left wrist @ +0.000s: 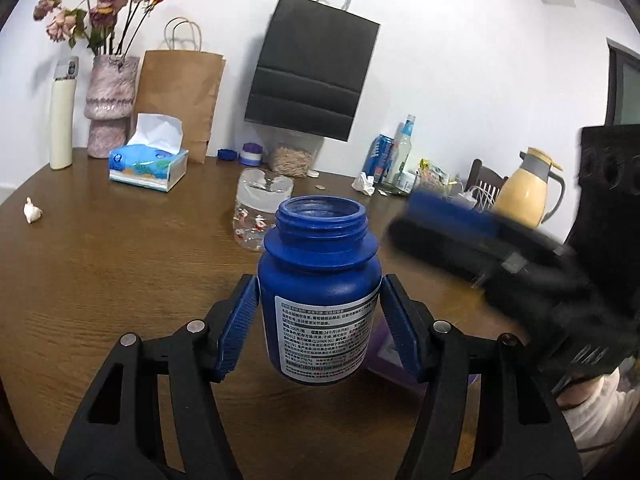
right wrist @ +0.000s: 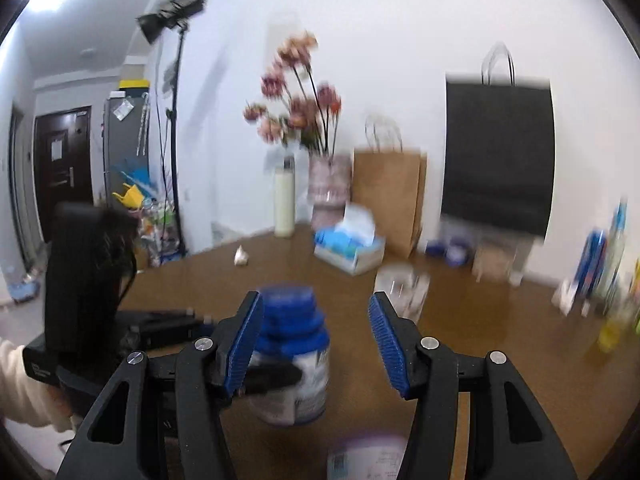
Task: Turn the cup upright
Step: 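Lower the upright blue bottle onto the table and open the left tool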
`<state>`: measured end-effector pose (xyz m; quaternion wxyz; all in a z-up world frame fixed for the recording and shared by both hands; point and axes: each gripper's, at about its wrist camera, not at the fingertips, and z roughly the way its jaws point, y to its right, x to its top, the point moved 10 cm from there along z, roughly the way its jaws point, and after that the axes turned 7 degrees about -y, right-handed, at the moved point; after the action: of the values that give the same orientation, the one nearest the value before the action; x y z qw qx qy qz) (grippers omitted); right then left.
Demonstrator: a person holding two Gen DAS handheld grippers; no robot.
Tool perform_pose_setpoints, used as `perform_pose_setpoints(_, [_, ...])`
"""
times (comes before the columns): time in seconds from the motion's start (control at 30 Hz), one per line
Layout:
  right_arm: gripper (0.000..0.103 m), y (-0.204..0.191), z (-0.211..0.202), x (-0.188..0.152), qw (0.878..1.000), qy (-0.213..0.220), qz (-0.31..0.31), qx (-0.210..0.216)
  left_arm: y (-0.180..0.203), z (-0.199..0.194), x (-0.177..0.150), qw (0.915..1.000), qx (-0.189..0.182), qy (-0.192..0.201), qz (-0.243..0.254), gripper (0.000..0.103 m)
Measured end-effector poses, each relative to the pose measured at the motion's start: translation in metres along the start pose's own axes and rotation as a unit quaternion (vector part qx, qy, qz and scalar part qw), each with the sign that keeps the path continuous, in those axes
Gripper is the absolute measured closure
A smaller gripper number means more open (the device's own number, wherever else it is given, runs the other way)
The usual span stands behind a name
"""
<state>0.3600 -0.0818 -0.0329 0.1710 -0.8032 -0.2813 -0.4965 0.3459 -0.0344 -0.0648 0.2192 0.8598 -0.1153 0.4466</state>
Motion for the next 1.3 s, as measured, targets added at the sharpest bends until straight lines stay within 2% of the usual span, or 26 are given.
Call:
perform_pose_setpoints(0.07, [0.043, 0.000, 0.007, -0.015, 0.998, -0.029, 0.030, 0.046, 0.006, 0.006, -0.009, 0.9999, 0.008, -0.010, 0.012, 0.044])
perform_pose_setpoints(0.17, [0.043, -0.003, 0.019, -0.033, 0.992, -0.073, 0.051, 0.089, 0.011, 0.011, -0.019, 0.9992, 0.023, -0.024, 0.022, 0.045])
perform_pose_setpoints(0.3, [0.048, 0.002, 0.033, -0.046, 0.986, -0.107, 0.081, 0.095, 0.014, 0.013, -0.026, 0.9962, 0.063, -0.028, 0.053, 0.045])
perform_pose_setpoints(0.4, [0.049, 0.008, 0.039, -0.049, 0.978, -0.114, 0.123, 0.121, 0.010, 0.011, -0.025, 0.9964, 0.064, -0.028, 0.048, 0.048])
perform_pose_setpoints(0.43, [0.057, 0.008, 0.041, -0.053, 0.978, -0.120, 0.124, 0.114, 0.010, 0.011, -0.026, 0.9964, 0.062, -0.032, 0.047, 0.048])
perform_pose_setpoints(0.47, [0.060, 0.008, 0.042, -0.054, 0.981, -0.121, 0.115, 0.103, 0.009, 0.011, -0.028, 0.9961, 0.065, -0.037, 0.048, 0.043])
perform_pose_setpoints(0.5, [0.068, 0.004, 0.039, -0.053, 0.983, -0.114, 0.102, 0.097, 0.008, 0.011, -0.030, 0.9955, 0.067, -0.047, 0.048, 0.036])
perform_pose_setpoints(0.53, [0.070, -0.002, 0.037, -0.052, 0.985, -0.115, 0.088, 0.095, 0.007, 0.010, -0.032, 0.9955, 0.066, -0.051, 0.046, 0.036])
perform_pose_setpoints(0.67, [0.070, -0.021, 0.030, -0.054, 0.991, -0.115, 0.031, 0.065, 0.008, 0.000, -0.040, 0.9956, 0.057, -0.053, 0.052, 0.038])
perform_pose_setpoints(0.73, [0.070, -0.024, 0.026, -0.059, 0.990, -0.119, 0.030, 0.062, 0.011, -0.005, -0.044, 0.9950, 0.061, -0.046, 0.065, 0.046])
perform_pose_setpoints(0.87, [0.070, -0.024, 0.020, -0.069, 0.990, -0.123, 0.038, 0.058, 0.008, -0.003, -0.052, 0.9929, 0.066, -0.070, 0.071, 0.063])
perform_pose_setpoints(0.93, [0.070, -0.025, 0.020, -0.072, 0.989, -0.131, 0.042, 0.058, 0.005, 0.001, -0.056, 0.9913, 0.070, -0.087, 0.069, 0.067])
perform_pose_setpoints(1.03, [0.070, -0.037, 0.018, -0.078, 0.988, -0.140, 0.030, 0.066, 0.004, 0.002, -0.064, 0.9893, 0.072, -0.110, 0.063, 0.067])
perform_pose_setpoints(1.23, [0.069, -0.046, 0.016, -0.077, 0.987, -0.141, 0.025, 0.068, 0.002, -0.007, -0.066, 0.9901, 0.082, -0.101, 0.054, 0.066])
perform_pose_setpoints(1.27, [0.069, -0.047, 0.014, -0.076, 0.987, -0.139, 0.026, 0.069, 0.002, -0.010, -0.065, 0.9902, 0.084, -0.099, 0.051, 0.064])
perform_pose_setpoints(1.3, [0.069, -0.048, 0.011, -0.075, 0.988, -0.136, 0.027, 0.070, 0.001, -0.013, -0.065, 0.9901, 0.089, -0.098, 0.048, 0.058])
